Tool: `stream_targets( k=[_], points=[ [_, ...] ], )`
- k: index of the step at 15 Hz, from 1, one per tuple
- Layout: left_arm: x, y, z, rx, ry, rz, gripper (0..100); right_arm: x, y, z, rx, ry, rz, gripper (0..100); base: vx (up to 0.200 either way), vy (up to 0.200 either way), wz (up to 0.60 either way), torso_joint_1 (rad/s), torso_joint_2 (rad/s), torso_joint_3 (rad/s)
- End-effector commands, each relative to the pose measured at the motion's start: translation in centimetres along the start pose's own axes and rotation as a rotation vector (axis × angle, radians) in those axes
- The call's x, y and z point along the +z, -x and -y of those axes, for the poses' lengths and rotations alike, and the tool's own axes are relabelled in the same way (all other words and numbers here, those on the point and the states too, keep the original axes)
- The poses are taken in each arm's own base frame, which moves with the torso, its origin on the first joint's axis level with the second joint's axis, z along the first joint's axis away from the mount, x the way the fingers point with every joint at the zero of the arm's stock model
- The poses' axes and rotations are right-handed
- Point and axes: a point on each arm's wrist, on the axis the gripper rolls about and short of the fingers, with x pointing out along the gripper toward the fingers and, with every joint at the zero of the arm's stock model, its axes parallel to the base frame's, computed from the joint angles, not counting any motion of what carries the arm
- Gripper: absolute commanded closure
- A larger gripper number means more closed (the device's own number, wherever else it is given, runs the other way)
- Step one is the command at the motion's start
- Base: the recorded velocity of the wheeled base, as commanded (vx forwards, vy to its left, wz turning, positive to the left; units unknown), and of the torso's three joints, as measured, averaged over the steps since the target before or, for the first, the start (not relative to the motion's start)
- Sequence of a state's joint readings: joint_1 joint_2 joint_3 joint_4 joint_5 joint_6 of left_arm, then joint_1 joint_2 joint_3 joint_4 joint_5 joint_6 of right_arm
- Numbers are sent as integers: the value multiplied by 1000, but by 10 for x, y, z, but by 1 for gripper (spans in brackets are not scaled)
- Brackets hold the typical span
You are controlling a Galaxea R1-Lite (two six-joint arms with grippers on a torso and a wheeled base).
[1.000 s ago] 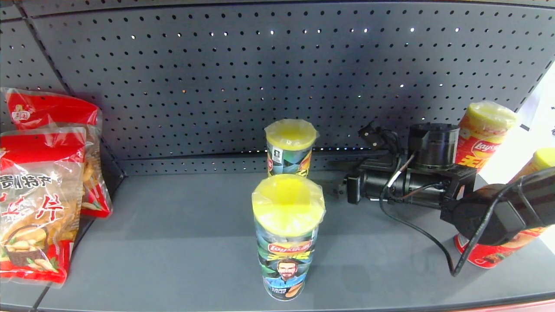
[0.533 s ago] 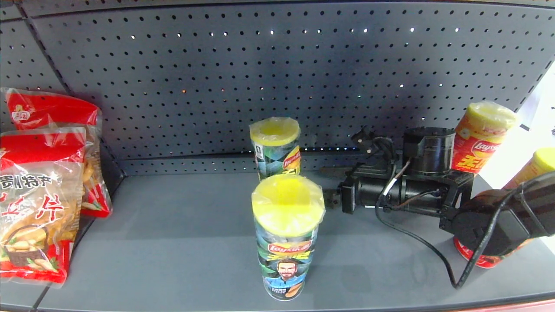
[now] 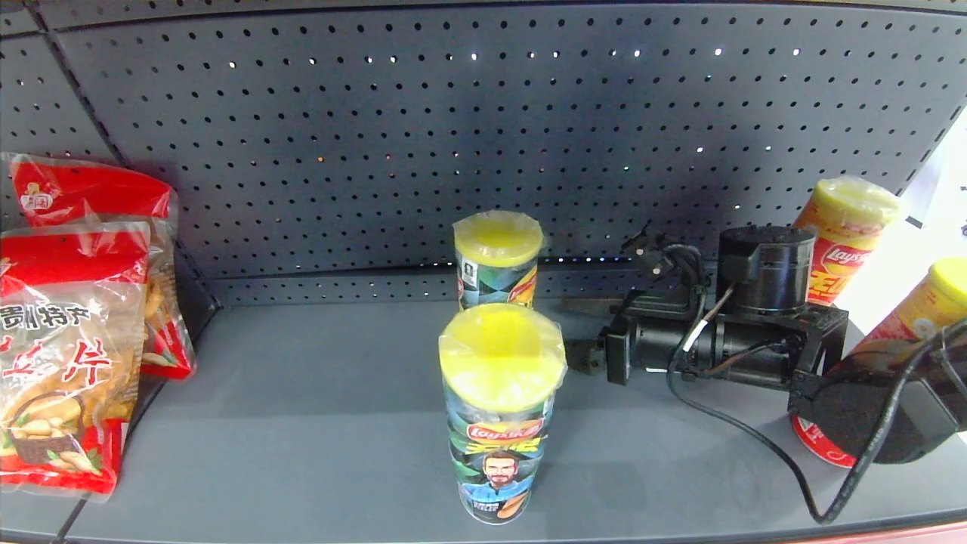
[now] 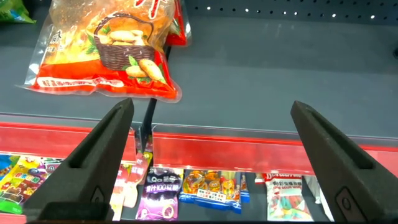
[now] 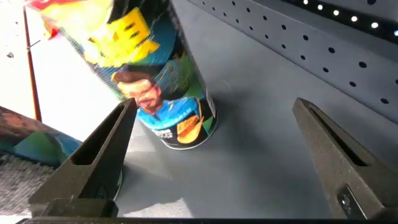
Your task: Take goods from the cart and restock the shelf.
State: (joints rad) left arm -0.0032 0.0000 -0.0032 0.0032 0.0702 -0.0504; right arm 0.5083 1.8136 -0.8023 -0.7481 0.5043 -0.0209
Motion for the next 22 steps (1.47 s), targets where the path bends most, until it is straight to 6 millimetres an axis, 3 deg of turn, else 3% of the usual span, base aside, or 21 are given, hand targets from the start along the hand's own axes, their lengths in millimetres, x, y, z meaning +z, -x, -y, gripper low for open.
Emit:
stream_targets(
  k=[1,3,7,11,14,18,22],
  points=[
    [0,0,0,0,0,0,0,3,2,-1,0,5,9,0,0,0,0,0,0,0],
    [0,0,0,0,0,0,0,3,3,0,-5,5,9,0,0,0,0,0,0,0],
    [0,0,0,0,0,0,0,-2,0,26,-70,-17,2,0,0,0,0,0,0,0],
    [0,0,0,0,0,0,0,-2,-13,33,-67,-14,3,0,0,0,0,0,0,0],
    [0,0,0,0,0,0,0,-3,-16,28,-51,-12,-1,0,0,0,0,0,0,0],
    [0,0,0,0,0,0,0,-4,-25,2,27,1,-14,0,0,0,0,0,0,0],
    [0,0,0,0,0,0,0,-4,-27,-8,55,7,-15,0,0,0,0,0,0,0]
  ],
)
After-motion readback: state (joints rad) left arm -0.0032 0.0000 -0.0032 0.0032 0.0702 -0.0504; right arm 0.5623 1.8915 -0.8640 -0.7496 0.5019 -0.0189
